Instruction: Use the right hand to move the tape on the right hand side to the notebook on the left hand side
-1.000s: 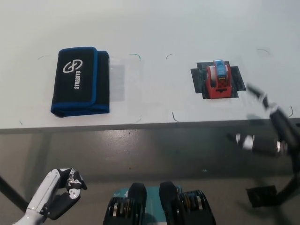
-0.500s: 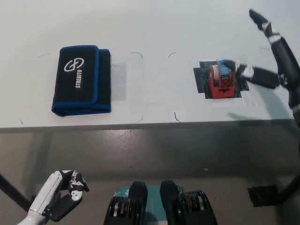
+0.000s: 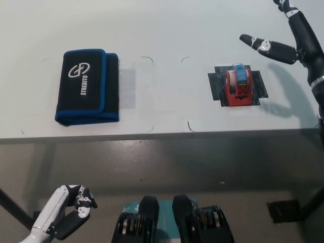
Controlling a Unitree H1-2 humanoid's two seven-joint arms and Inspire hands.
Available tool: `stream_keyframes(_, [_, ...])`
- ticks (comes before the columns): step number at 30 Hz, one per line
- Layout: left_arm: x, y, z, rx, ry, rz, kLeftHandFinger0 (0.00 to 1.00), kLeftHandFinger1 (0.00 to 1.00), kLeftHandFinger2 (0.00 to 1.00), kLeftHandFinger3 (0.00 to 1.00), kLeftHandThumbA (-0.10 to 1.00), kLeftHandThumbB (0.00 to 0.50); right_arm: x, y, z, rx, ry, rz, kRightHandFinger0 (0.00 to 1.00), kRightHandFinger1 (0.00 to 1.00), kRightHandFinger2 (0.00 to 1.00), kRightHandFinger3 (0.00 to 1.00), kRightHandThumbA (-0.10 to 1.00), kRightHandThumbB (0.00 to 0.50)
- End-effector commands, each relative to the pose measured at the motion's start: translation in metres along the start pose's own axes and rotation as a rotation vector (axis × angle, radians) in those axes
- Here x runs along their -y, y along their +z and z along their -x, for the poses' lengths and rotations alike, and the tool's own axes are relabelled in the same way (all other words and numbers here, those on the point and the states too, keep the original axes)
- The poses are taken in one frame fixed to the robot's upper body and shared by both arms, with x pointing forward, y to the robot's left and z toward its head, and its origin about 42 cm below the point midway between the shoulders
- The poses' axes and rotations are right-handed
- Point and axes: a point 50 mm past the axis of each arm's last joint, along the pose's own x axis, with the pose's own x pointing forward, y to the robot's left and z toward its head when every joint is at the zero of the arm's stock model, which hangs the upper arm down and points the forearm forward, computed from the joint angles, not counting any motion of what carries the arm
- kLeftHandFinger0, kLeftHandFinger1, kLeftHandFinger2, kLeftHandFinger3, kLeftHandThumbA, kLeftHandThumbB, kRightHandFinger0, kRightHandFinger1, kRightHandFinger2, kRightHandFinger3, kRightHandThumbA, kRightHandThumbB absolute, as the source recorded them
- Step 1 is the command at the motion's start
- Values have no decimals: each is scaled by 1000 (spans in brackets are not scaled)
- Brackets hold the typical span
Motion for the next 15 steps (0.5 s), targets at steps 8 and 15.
stream_keyframes(8, [-3, 10, -6, 48, -1, -16, 261, 191, 180, 357, 152, 5, 15, -5, -26, 4, -26, -94, 1000, 1000, 1000, 1000, 1000, 472])
stream_keyframes(15, [-3, 10, -7, 54, 1, -14, 263, 197, 185, 344, 168, 5, 9, -27, -26, -49, -29, -149, 1000, 1000, 1000, 1000, 1000, 449])
